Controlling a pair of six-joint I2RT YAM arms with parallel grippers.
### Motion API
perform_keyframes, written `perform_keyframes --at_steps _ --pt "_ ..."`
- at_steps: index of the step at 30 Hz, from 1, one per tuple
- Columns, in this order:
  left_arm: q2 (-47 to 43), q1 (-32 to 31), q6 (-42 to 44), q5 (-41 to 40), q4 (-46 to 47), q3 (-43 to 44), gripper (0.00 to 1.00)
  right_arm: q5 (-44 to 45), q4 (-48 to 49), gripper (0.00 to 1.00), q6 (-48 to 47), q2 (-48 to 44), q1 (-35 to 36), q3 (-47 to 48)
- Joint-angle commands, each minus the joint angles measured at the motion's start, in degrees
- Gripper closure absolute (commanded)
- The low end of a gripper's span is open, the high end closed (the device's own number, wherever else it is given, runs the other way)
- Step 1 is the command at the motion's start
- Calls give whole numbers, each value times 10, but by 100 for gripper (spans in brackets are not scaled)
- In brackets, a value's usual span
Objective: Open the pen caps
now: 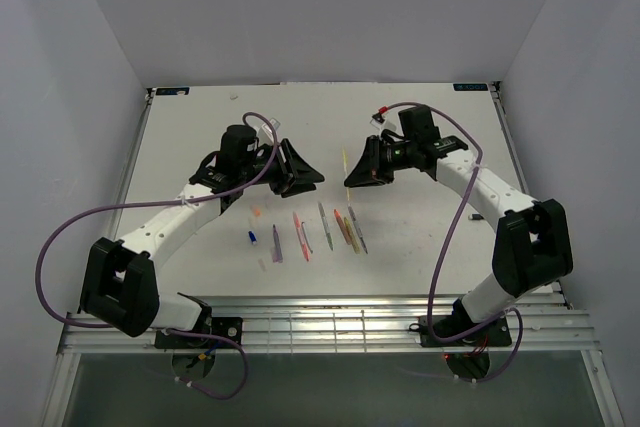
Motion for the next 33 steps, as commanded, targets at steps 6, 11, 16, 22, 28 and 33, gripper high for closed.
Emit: perform_keyframes --at_steps 6,11,16,22,28,33 --pt "7 -28 0 20 31 12 44 -23 61 92 55 -12 10 4" --pt "25 -49 7 14 42 24 44 -25 91 92 107 -8 12 3" --pt "37 -56 10 12 43 27 46 -38 150 92 170 -12 15 -23" --pt "54 -61 15 15 43 41 48 -39 164 92 183 -9 26 -25" --pt "62 -61 17 21 43 44 53 -35 171 92 190 -11 36 -34" --pt "57 -61 17 30 43 37 63 -18 173 92 195 -16 38 -39"
